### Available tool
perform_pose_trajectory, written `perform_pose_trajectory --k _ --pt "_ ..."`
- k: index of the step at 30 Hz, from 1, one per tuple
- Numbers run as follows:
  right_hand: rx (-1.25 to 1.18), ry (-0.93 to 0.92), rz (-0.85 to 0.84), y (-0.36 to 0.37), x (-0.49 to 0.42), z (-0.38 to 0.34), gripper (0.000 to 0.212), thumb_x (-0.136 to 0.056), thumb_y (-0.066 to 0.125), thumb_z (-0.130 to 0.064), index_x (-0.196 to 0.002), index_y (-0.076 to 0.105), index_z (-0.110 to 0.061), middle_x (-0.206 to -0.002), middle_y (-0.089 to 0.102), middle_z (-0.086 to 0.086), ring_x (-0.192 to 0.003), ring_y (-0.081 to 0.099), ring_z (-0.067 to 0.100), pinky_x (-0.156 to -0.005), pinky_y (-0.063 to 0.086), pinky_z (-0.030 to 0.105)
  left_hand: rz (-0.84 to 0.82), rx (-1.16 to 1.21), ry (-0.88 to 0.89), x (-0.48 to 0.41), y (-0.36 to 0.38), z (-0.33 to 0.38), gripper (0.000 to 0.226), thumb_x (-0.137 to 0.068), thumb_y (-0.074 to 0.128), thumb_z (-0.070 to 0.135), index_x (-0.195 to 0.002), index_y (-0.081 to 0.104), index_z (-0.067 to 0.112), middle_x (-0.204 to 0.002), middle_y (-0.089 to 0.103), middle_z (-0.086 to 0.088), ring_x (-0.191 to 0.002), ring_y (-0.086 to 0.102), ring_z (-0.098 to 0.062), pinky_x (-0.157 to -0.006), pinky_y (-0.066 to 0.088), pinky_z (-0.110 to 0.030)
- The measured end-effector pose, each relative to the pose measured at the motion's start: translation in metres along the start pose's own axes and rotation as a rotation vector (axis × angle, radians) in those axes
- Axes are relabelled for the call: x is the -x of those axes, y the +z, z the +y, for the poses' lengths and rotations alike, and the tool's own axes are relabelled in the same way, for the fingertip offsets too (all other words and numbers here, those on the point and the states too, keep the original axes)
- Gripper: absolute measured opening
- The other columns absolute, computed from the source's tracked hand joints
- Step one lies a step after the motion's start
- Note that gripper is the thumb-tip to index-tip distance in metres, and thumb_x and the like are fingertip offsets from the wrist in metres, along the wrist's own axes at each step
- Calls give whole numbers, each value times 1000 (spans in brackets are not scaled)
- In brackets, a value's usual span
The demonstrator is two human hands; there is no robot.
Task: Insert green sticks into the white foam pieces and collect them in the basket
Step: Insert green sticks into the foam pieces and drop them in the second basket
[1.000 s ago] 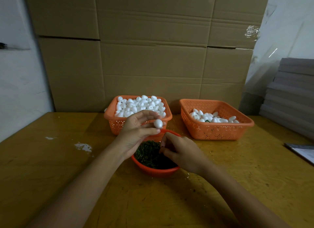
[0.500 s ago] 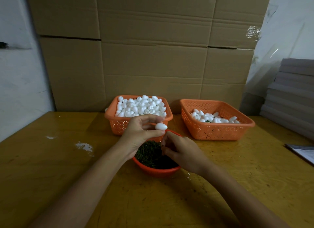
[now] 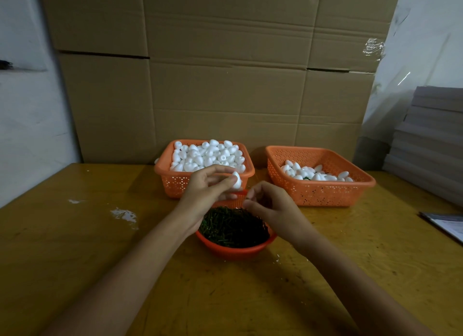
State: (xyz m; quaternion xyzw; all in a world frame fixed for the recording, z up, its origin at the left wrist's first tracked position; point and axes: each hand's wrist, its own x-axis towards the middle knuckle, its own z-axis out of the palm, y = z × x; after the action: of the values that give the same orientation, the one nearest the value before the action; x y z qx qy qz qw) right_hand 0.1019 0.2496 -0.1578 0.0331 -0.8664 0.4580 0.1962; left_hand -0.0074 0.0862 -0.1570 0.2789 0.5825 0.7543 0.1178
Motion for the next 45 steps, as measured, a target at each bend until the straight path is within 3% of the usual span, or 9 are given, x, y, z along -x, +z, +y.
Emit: perform_pose_trajectory --k 3,5,11,19,24,29,34,39,45 --pt "-228 55 52 -5 -1 2 9 -101 64 -7 -105 62 1 -88 72 11 -80 67 18 -79 56 31 17 38 -10 0 0 2 18 -97 72 7 -114 68 4 -105 79 -18 -100 78 -32 -78 64 -31" --pt "-328 72 76 -7 -1 3 12 -102 63 -6 -107 61 4 -92 76 15 -84 70 22 -83 57 35 22 63 -13 0 1 3 22 -98 70 7 -118 64 -1 -107 78 -21 -100 78 -32 -77 64 -30" --pt "-441 71 125 -7 -2 5 14 -99 66 -4 -108 60 4 -101 79 16 -88 74 24 -83 59 33 -14 71 -27 2 0 5 27 -99 69 12 -121 59 -2 -109 79 -19 -102 78 -31 -80 65 -33" --pt "-379 15 153 -5 -1 9 13 -99 67 -8 -106 61 0 -92 79 12 -83 76 25 -71 59 27 -72 42 -26 1 -2 2 22 -99 70 13 -119 68 6 -109 79 -16 -104 77 -31 -81 64 -32" --pt "-246 -38 119 -1 -1 11 10 -99 68 -10 -103 62 -4 -95 80 6 -81 77 25 -77 62 36 -135 -69 -4 2 -3 0 22 -97 74 14 -117 71 6 -104 80 -14 -99 78 -29 -78 65 -32" --pt "-190 -63 102 -1 -1 12 11 -100 68 -11 -103 59 -5 -98 81 6 -76 78 26 -70 60 30 -165 -70 19 3 -3 0 23 -93 77 13 -114 72 5 -103 80 -16 -96 79 -31 -76 64 -30" --pt "-165 -59 109 -1 0 12 12 -100 69 -13 -103 59 -8 -97 81 5 -75 78 27 -74 63 47 -149 -61 29 3 -2 -1 19 -93 77 9 -111 72 4 -101 80 -17 -92 80 -29 -73 64 -26" --pt "-172 -55 112 -1 0 11 10 -100 69 -16 -102 60 -11 -97 81 4 -75 79 26 -69 60 44 -136 -50 27 2 -1 -1 21 -92 77 12 -111 72 4 -100 80 -16 -92 80 -30 -73 63 -25" --pt "-160 -53 109 -1 2 13 10 -100 69 -15 -101 60 -11 -97 81 4 -77 79 25 -76 62 51 -145 -98 50 3 0 -2 19 -94 75 10 -109 69 0 -100 81 -15 -91 80 -30 -72 63 -26"
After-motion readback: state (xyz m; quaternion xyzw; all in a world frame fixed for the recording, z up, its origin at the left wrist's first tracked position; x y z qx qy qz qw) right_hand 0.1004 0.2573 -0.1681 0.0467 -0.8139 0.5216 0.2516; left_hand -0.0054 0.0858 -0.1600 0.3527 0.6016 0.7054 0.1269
